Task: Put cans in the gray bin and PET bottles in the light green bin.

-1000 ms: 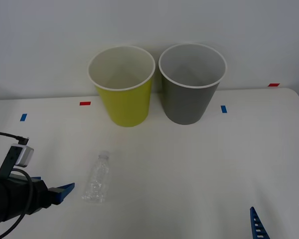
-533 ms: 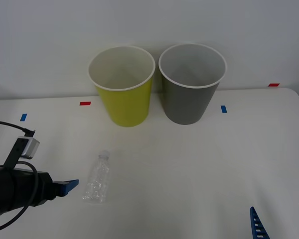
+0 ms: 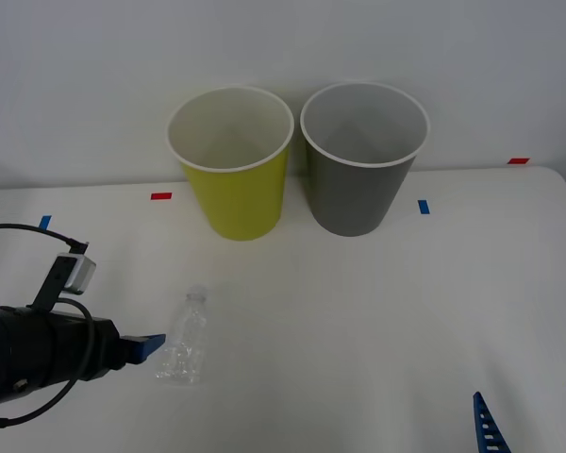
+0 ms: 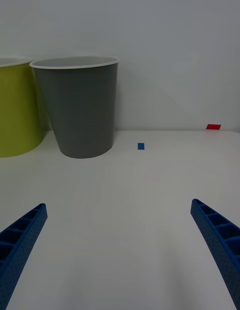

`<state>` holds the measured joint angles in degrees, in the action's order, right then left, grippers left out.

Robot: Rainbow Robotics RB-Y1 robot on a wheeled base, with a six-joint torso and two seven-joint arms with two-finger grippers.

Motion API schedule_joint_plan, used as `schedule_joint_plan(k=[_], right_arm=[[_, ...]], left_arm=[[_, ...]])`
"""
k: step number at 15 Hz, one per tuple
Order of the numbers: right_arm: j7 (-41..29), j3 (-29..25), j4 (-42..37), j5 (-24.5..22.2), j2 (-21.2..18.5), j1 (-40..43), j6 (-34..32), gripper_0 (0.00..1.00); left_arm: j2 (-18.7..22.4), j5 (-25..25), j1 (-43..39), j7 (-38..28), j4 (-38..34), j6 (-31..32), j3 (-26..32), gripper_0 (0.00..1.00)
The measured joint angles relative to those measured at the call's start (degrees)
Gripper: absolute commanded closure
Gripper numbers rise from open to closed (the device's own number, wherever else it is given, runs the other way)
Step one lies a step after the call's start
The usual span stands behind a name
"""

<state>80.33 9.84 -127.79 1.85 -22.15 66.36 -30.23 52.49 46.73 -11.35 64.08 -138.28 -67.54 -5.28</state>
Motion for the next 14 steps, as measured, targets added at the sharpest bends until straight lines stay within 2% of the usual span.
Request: schedule_joint_plan(k=[5,7,11,14], right_arm=[[0.00,0.00,0.00,0.00,0.00,0.00,0.00,0.00],[0.00,0.00,0.00,0.00,0.00,0.00,0.00,0.00],[0.00,0.00,0.00,0.00,0.00,0.00,0.00,0.00],[0.00,0.00,0.00,0.00,0.00,0.00,0.00,0.00]], left_arm=[[0.06,-2.99,5.76,-2.11,1.92,-2.46,-5.48,0.00],[0.11,-4.99,8.64,-3.73,2.06,-5.28,-8.20,0.00],[-0.07,-6.41,14.68,-12.60,2.07,-9.19,-12.90,0.00],[-2.13,-7.81,16.72,-15.37,2.07,-11.06,-14.92,0.00]])
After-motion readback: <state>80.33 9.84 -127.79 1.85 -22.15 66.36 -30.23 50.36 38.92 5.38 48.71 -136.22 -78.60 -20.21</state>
